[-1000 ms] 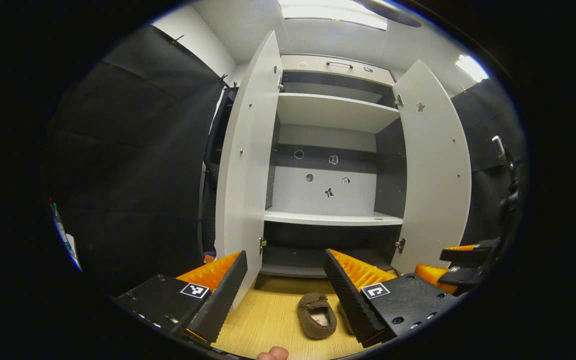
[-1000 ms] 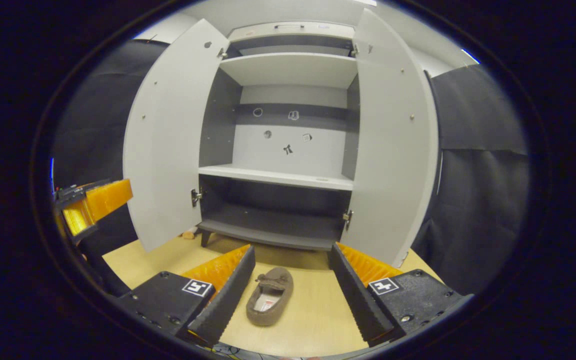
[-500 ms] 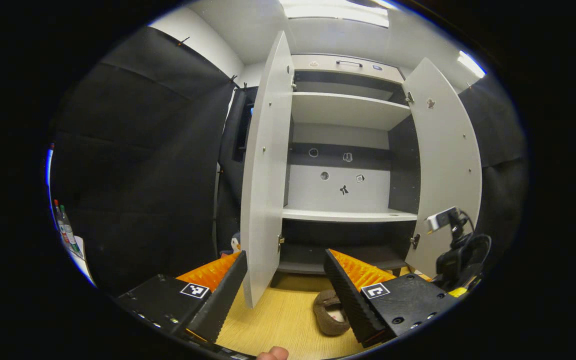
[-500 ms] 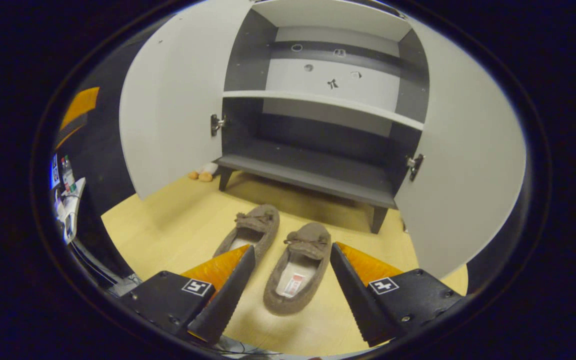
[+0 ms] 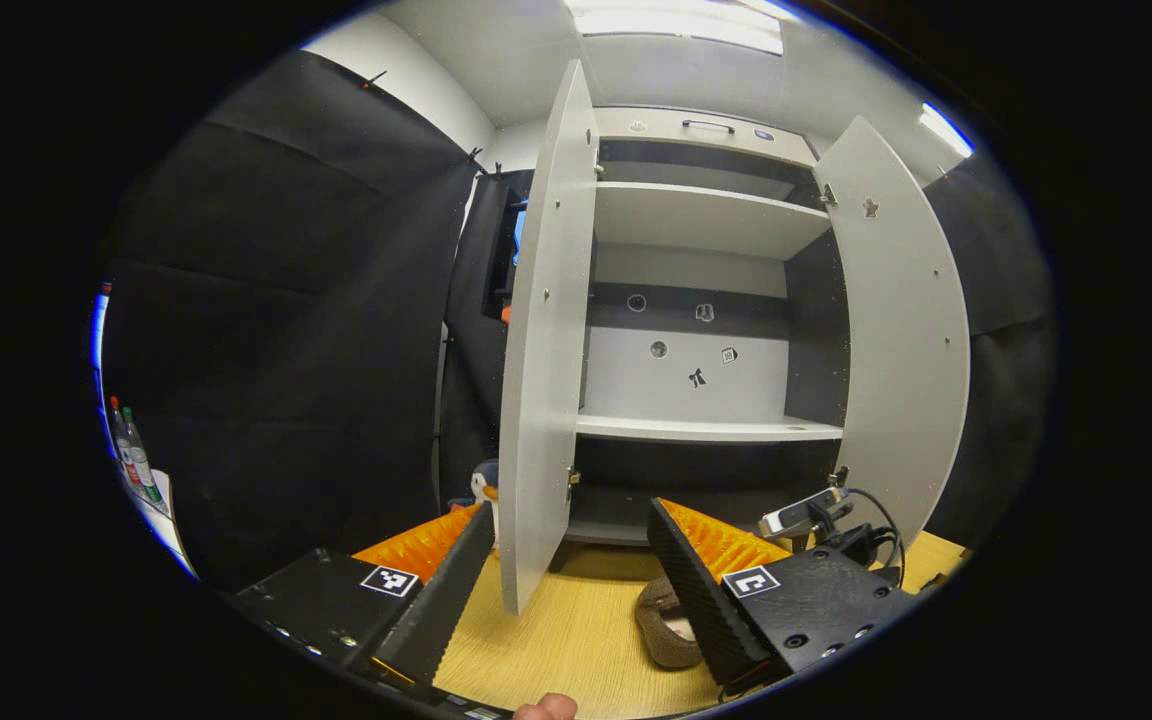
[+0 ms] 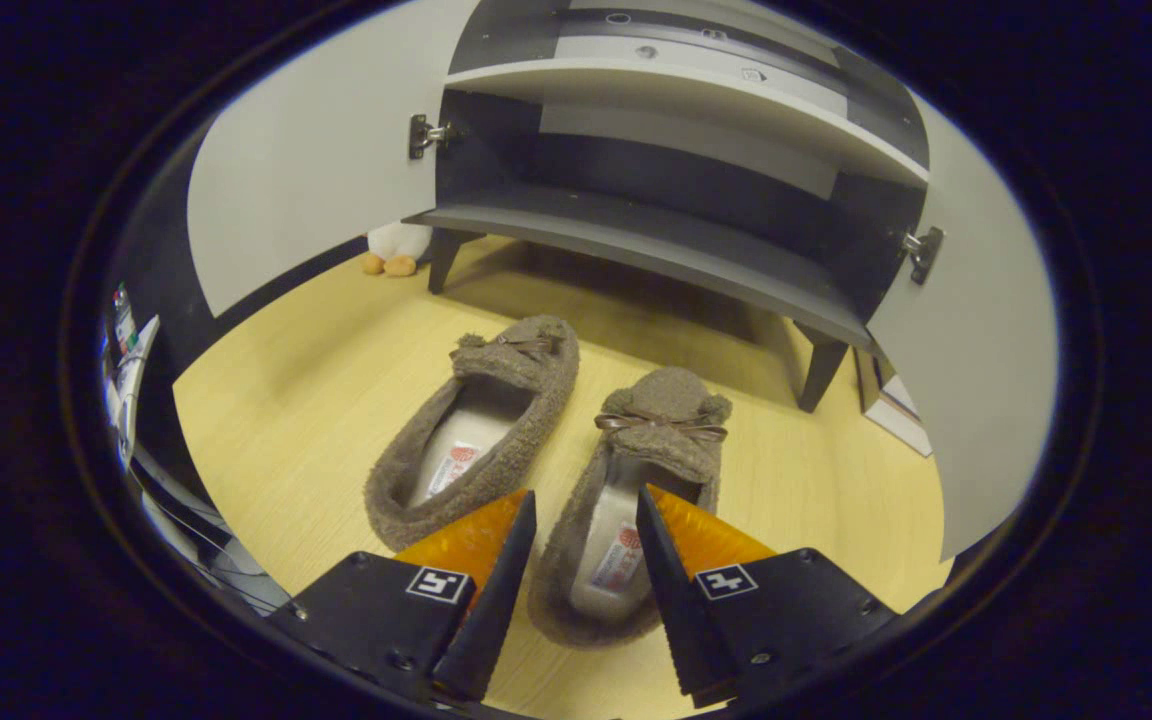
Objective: Grab one shoe with the right hand and put it into the shoe cabinet, grab the other shoe with the left hand and put it into the shoe cabinet; then close the right door with the right hand and the left door with the left hand.
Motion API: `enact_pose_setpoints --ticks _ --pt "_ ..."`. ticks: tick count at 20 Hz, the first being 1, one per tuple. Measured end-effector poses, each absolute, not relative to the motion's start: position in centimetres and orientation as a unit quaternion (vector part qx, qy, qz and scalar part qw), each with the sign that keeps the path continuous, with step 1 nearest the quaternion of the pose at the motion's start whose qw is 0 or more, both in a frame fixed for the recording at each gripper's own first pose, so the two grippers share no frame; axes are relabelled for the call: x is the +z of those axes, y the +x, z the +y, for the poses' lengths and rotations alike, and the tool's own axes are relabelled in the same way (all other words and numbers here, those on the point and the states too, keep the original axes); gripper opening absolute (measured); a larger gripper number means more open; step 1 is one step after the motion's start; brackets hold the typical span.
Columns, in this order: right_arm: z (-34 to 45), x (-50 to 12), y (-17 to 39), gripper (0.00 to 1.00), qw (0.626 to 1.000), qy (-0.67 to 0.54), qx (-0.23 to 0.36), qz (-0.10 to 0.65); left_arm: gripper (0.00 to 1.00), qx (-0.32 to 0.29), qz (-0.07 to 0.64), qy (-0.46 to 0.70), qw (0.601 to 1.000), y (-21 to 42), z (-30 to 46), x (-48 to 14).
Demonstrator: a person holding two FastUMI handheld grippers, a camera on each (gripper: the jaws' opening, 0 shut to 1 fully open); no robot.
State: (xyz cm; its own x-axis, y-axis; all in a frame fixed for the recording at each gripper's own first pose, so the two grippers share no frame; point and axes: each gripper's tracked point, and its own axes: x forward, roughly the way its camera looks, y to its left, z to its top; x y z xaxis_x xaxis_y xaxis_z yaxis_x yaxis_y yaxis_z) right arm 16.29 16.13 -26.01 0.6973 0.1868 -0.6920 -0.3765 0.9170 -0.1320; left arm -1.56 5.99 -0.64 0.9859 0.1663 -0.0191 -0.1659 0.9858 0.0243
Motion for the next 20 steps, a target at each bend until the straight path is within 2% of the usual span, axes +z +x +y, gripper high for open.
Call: enact_pose_setpoints --ticks 2,7,10,12,13,17,20 --pt "16.4 -27.4 17.1 0.63 0.907 -0.137 0.151 0.369 0.95 0.085 0.016 0.011 0.996 -1.4 6.2 -1.0" --pt "16.8 -28.6 20.5 0.32 0.911 -0.162 0.134 0.356 0.95 0.089 0.021 0.009 0.996 -1.3 6.5 -1.3" --pt "16.4 -28.9 21.7 0.27 0.921 -0.149 0.115 0.342 0.94 0.094 0.022 0.012 0.995 -1.1 6.5 -1.4" --pt "16.4 -28.3 21.4 0.11 0.931 -0.109 0.115 0.329 0.95 0.097 0.019 0.01 0.995 -1.2 6.5 -1.2" --pt "16.2 -28.1 21.2 0.06 0.934 -0.099 0.117 0.324 0.95 0.097 0.018 0.01 0.995 -1.1 6.5 -1.2" --pt "15.7 -23.8 20.4 0.04 0.949 -0.105 0.143 0.26 0.95 0.086 0.025 0.009 0.996 -1.0 6.1 -1.6" --pt "14.7 -16.5 19.1 0.05 0.964 -0.089 0.146 0.204 0.95 0.07 0.019 0.014 0.997 -0.1 4.8 -1.4"
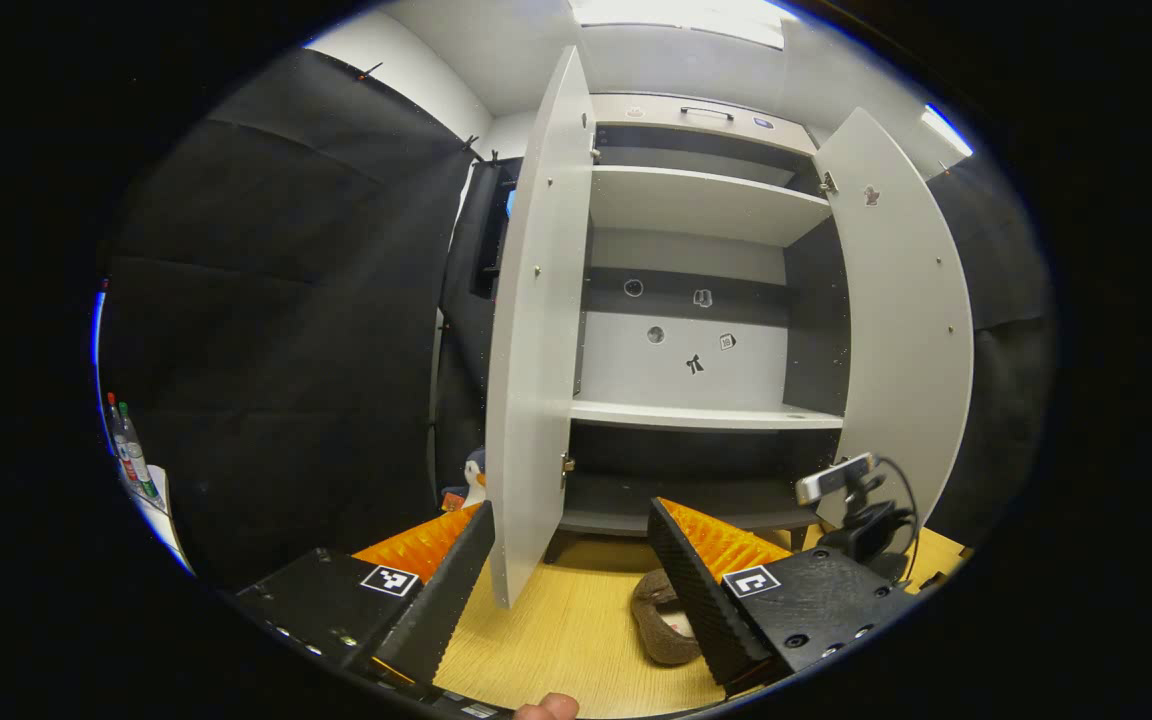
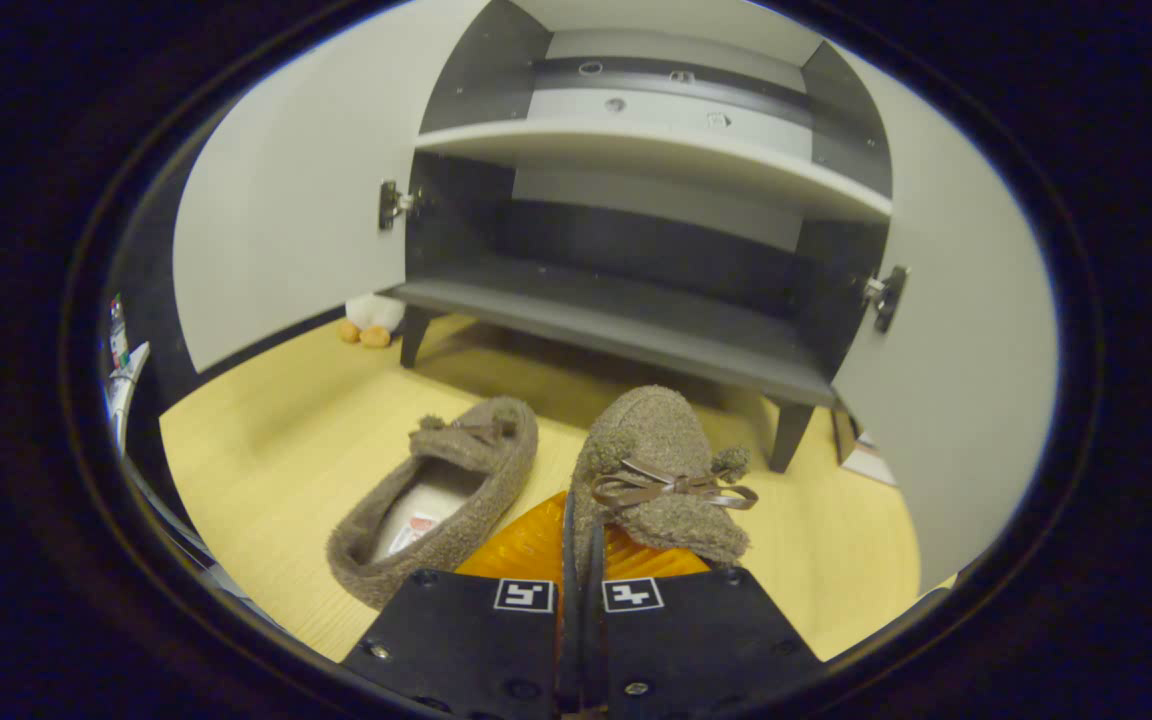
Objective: Grab one shoe with the right hand and put it into the shoe cabinet, grab the other shoe with the left hand and put it into the shoe cabinet; then close the right door with the right hand and the left door with the left hand.
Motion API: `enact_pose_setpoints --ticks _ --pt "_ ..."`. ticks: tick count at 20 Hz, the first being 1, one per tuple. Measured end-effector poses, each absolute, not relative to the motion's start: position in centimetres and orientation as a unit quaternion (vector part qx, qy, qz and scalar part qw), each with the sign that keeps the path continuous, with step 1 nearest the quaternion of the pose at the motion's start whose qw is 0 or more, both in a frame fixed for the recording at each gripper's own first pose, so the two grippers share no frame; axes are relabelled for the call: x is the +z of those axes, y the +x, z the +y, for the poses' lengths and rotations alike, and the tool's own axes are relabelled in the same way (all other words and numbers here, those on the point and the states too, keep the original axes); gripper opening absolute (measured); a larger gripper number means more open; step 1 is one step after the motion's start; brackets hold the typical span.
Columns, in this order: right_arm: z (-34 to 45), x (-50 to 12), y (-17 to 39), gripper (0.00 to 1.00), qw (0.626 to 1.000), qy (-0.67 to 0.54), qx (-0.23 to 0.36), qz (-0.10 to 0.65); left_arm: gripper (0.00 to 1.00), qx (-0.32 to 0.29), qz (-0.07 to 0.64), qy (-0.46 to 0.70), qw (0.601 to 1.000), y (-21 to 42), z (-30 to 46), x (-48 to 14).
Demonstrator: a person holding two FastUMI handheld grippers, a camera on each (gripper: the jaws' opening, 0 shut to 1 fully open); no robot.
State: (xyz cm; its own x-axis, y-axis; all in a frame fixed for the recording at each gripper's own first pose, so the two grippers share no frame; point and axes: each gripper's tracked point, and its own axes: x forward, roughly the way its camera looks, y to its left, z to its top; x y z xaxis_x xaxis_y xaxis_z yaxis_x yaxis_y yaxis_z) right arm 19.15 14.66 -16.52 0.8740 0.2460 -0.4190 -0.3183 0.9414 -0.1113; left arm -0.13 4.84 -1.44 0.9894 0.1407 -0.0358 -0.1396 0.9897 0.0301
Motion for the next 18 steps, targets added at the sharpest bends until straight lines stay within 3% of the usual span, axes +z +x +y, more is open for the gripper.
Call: enact_pose_setpoints --ticks 5,6,7,8,9,13,18 --pt "13.2 -0.1 19.0 0.05 0.981 -0.059 0.146 0.109 0.95 0.052 0.0 0.007 0.999 1.4 3.5 -0.6" --pt "13.2 2.9 19.5 0.05 0.983 -0.057 0.147 0.097 0.99 0.048 -0.005 0.006 0.999 1.4 3.1 -0.5" --pt "13.1 5.4 20.3 0.04 0.983 -0.057 0.149 0.086 0.95 0.048 -0.01 0.008 0.999 1.5 3.0 -0.6" --pt "13.4 7.5 21.5 0.04 0.984 -0.062 0.149 0.078 0.99 0.051 -0.009 0.011 0.999 1.4 3.1 -1.0" --pt "13.5 9.1 22.8 0.05 0.984 -0.068 0.146 0.079 0.95 0.052 -0.004 0.012 0.999 1.5 3.0 -1.5" --pt "16.0 12.8 31.0 0.05 0.981 -0.101 0.14 0.091 0.94 0.045 -0.001 0.01 0.999 0.7 2.3 -2.0" --pt "17.7 12.3 40.1 0.05 0.973 -0.134 0.097 0.16 0.95 0.057 0.012 0.024 0.998 0.3 3.1 -3.1"
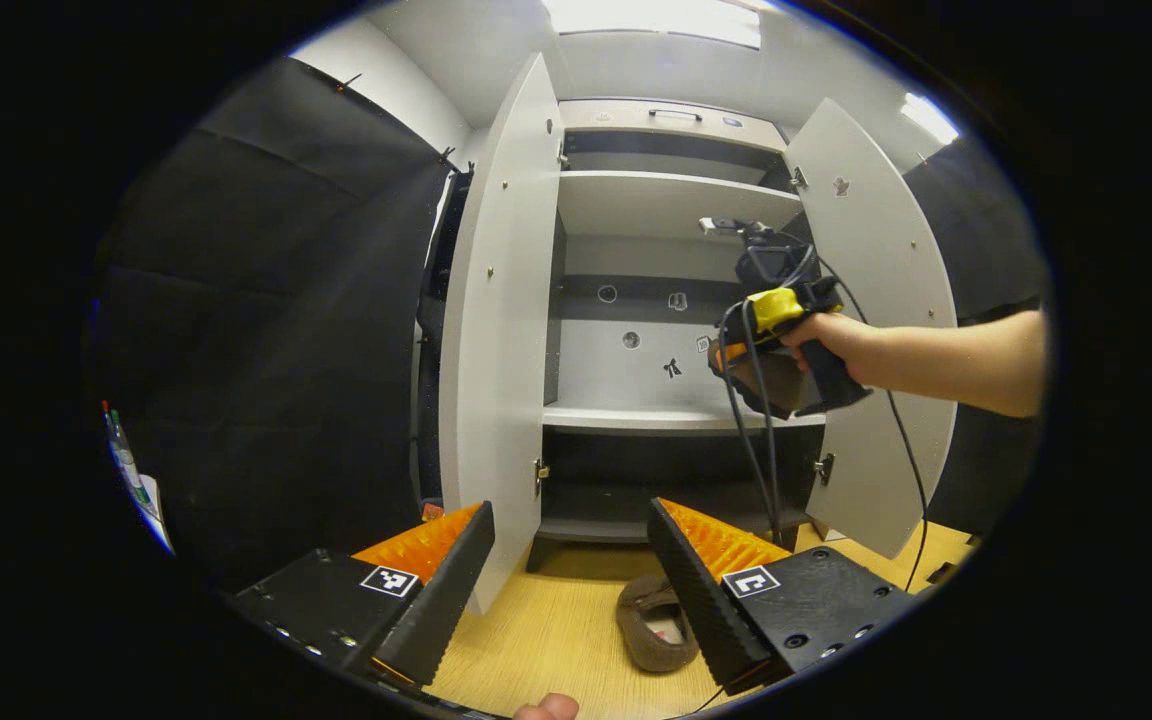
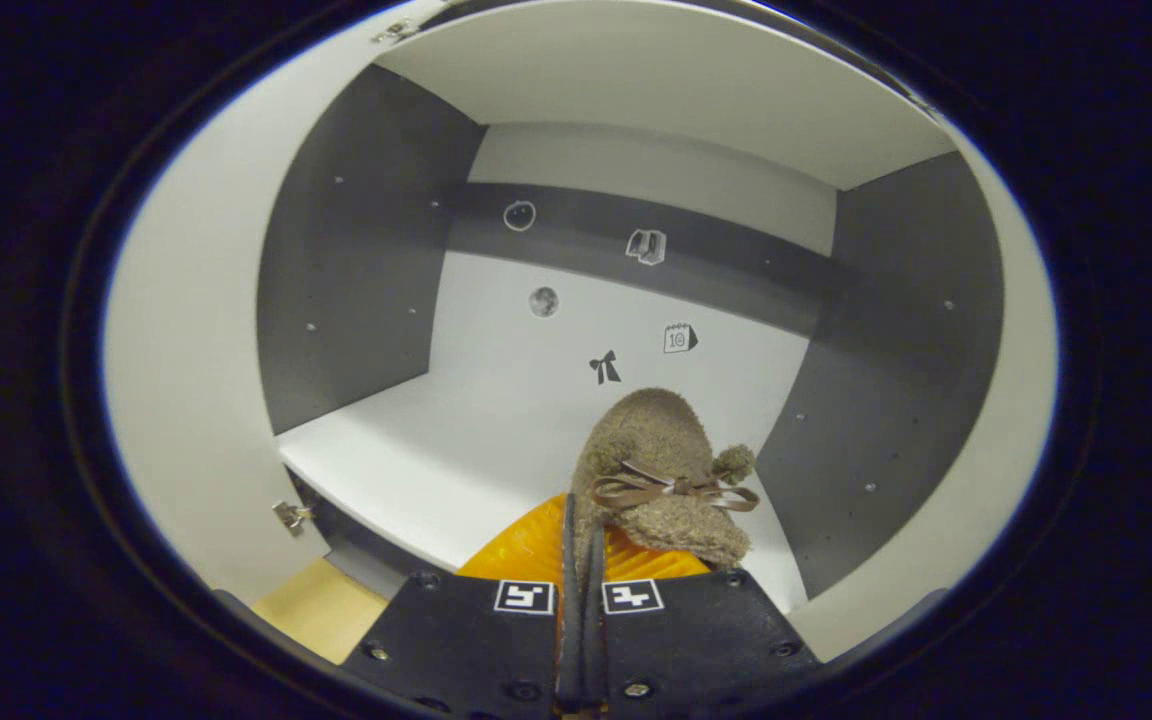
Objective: Grab one shoe with the right hand and put it into the shoe cabinet, grab the other shoe with the left hand and put it into the shoe cabinet; then close the right door with the right hand and the left door with the left hand.
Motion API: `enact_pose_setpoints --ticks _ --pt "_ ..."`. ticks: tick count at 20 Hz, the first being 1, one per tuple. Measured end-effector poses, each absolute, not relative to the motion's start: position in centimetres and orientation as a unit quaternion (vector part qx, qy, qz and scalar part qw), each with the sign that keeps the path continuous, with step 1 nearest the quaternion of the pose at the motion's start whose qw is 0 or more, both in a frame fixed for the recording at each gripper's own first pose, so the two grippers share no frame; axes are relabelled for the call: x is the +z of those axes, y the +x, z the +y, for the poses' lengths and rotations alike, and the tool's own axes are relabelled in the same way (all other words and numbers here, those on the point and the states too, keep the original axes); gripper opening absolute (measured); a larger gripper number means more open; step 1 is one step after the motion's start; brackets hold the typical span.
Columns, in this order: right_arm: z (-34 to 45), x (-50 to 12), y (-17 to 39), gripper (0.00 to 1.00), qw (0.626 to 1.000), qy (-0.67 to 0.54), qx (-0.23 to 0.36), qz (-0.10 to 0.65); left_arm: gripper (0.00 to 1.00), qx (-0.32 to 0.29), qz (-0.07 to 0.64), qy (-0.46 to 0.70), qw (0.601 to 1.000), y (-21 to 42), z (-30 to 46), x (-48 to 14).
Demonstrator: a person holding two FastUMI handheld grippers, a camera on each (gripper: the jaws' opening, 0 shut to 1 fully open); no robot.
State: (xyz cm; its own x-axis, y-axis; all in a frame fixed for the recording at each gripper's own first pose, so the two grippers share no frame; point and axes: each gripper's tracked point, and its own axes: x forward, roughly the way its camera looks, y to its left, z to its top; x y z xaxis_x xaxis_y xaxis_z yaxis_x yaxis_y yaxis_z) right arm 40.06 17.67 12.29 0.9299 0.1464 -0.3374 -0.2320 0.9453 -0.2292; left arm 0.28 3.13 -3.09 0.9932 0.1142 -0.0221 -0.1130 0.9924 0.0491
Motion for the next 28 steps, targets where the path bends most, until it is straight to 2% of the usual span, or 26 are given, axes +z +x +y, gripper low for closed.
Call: enact_pose_setpoints --ticks 4,12,14,16,17,18,19,20,21,23,24,25,28 --pt "17.8 10.1 44.2 0.05 0.959 -0.175 0.067 0.212 0.94 0.072 0.025 0.027 0.997 -0.3 4.4 -3.7" --pt "19.3 7.9 46.1 0.08 0.947 -0.169 0.052 0.267 0.95 0.092 0.038 0.031 0.995 -0.7 6.3 -4.2" --pt "19.1 8.0 46.1 0.11 0.946 -0.174 0.05 0.269 0.95 0.09 0.034 0.028 0.995 -0.5 6.1 -3.9" --pt "19.1 8.3 45.6 0.18 0.946 -0.166 0.058 0.272 0.95 0.084 0.032 0.028 0.996 -0.4 6.0 -3.8" --pt "19.0 8.5 44.9 0.35 0.946 -0.158 0.064 0.276 0.94 0.081 0.032 0.029 0.996 -0.2 5.9 -4.0" --pt "18.9 8.7 43.9 0.41 0.946 -0.148 0.073 0.279 0.94 0.079 0.032 0.031 0.996 -0.3 5.7 -4.0" --pt "18.8 9.1 42.8 0.41 0.946 -0.134 0.084 0.282 0.94 0.077 0.034 0.032 0.996 -0.1 5.6 -4.0" --pt "18.9 9.7 41.6 0.51 0.948 -0.117 0.097 0.28 0.95 0.074 0.034 0.032 0.996 -0.1 5.2 -4.0" --pt "18.7 10.6 40.4 0.43 0.951 -0.102 0.108 0.272 0.95 0.072 0.033 0.031 0.996 -0.3 5.0 -3.9" --pt "18.4 12.4 37.3 0.48 0.957 -0.067 0.132 0.251 0.95 0.063 0.035 0.025 0.997 -0.1 4.2 -4.0" --pt "18.0 13.3 35.9 0.55 0.96 -0.056 0.138 0.236 0.95 0.057 0.039 0.022 0.997 -0.1 3.7 -4.2" --pt "17.4 14.0 34.3 0.49 0.964 -0.046 0.147 0.218 0.95 0.052 0.042 0.021 0.998 0.2 3.4 -4.6" --pt "16.2 14.1 29.2 0.55 0.968 -0.026 0.172 0.182 0.95 0.036 0.045 0.021 0.998 0.7 2.1 -4.6"
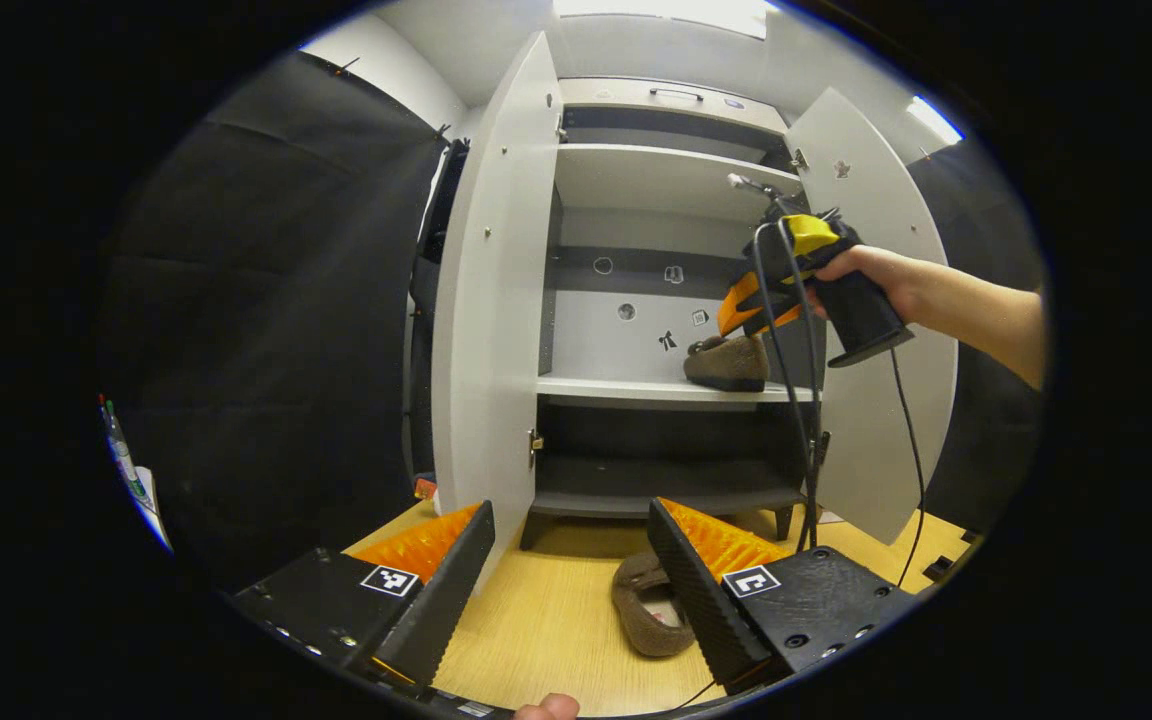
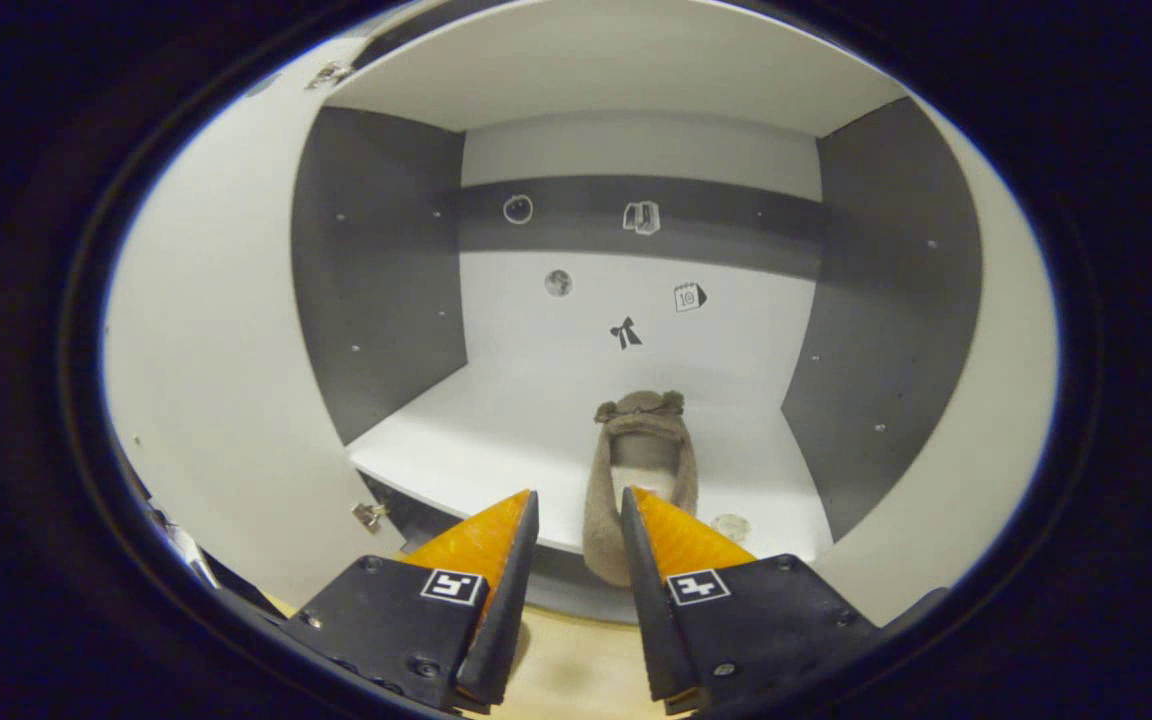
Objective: Grab one shoe with the right hand and put it into the shoe cabinet, grab the other shoe with the left hand and put it into the shoe cabinet; then close the right door with the right hand and the left door with the left hand.
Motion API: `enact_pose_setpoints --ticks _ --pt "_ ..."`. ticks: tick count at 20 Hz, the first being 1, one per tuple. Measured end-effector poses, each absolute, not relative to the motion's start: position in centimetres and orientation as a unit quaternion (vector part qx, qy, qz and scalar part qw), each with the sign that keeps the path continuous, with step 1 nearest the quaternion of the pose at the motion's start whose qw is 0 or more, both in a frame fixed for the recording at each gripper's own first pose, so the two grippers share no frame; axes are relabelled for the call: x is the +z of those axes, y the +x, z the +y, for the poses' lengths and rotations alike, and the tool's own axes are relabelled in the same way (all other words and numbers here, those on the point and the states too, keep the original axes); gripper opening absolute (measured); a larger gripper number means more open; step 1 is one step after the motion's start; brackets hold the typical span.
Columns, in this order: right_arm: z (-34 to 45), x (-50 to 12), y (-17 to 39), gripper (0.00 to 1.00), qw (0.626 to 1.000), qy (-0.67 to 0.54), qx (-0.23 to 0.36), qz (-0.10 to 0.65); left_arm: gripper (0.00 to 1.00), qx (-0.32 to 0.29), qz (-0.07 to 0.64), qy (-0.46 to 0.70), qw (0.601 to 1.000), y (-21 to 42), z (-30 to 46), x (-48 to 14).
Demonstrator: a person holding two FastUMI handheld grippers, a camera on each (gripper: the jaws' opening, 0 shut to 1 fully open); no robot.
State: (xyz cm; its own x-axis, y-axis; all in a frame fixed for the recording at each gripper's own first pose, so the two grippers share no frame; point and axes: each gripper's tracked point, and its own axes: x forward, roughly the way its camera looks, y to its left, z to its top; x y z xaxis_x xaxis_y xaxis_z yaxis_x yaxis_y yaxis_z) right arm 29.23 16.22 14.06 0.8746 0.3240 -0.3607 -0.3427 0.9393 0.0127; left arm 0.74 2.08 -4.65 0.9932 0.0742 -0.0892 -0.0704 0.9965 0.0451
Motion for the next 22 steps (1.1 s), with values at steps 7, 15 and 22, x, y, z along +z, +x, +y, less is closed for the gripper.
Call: enact_pose_setpoints --ticks 7,15,22 --pt "11.3 8.6 21.5 0.57 0.981 0.024 0.152 0.117 0.95 -0.002 0.061 0.007 0.998 1.3 -1.3 -5.2" --pt "7.1 -0.1 15.3 0.64 0.995 0.004 0.078 0.068 0.95 -0.025 0.075 0.018 0.997 1.0 -3.9 -6.0" --pt "3.4 -5.8 10.4 0.84 0.995 0.003 0.04 0.091 0.95 -0.041 0.102 0.019 0.994 1.2 -5.5 -7.7"
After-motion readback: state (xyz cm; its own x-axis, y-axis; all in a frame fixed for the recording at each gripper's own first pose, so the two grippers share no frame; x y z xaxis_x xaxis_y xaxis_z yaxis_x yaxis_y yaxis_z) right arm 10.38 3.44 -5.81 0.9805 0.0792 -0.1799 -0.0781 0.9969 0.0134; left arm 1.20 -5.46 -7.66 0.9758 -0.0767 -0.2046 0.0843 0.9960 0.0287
